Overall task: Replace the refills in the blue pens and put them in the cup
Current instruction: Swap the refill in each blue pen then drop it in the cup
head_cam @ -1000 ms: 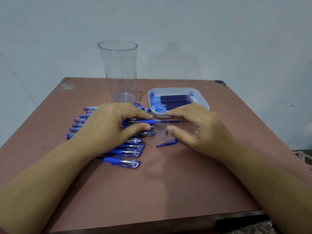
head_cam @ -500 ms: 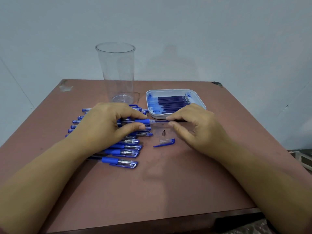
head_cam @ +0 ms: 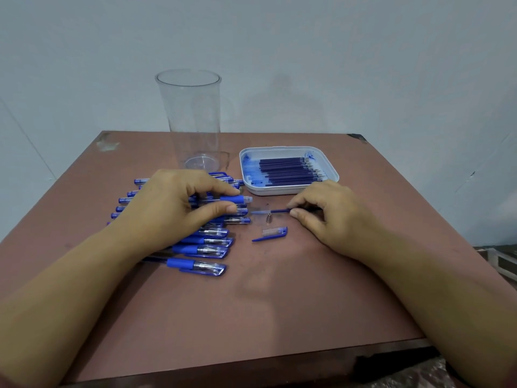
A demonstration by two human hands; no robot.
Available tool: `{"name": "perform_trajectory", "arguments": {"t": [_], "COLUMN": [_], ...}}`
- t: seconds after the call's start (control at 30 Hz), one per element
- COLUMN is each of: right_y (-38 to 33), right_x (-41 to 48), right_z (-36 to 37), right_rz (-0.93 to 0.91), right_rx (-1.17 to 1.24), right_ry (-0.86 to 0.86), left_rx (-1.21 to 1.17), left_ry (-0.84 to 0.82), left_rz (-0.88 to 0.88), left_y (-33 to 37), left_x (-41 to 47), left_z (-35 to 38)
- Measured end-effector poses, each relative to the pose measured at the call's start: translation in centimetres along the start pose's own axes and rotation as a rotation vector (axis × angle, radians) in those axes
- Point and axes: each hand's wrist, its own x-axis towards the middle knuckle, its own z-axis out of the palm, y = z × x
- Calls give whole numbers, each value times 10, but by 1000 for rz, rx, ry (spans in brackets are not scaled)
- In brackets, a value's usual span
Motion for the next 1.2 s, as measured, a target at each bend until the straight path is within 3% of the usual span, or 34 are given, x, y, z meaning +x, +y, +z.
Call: {"name": "perform_trajectory", "arguments": {"t": [0.33, 0.6, 0.93, 1.2], "right_y": [-9, 5, 15, 13], "right_x": [21, 75, 90, 89], "right_z": [-17, -31, -17, -20], "right_rz": [-82, -71, 84, 121], "right_rx": [-133, -242, -154, -53], "right_ry": [4, -207, -369, -367], "left_rx": [-1, 19, 26, 23], "left_ry": [26, 73, 60, 53], "left_rz": [20, 34, 38, 21], "left_y": [-2, -4, -3, -1], "left_x": [1, 2, 4, 4], "left_z": [-2, -6, -4, -6]}}
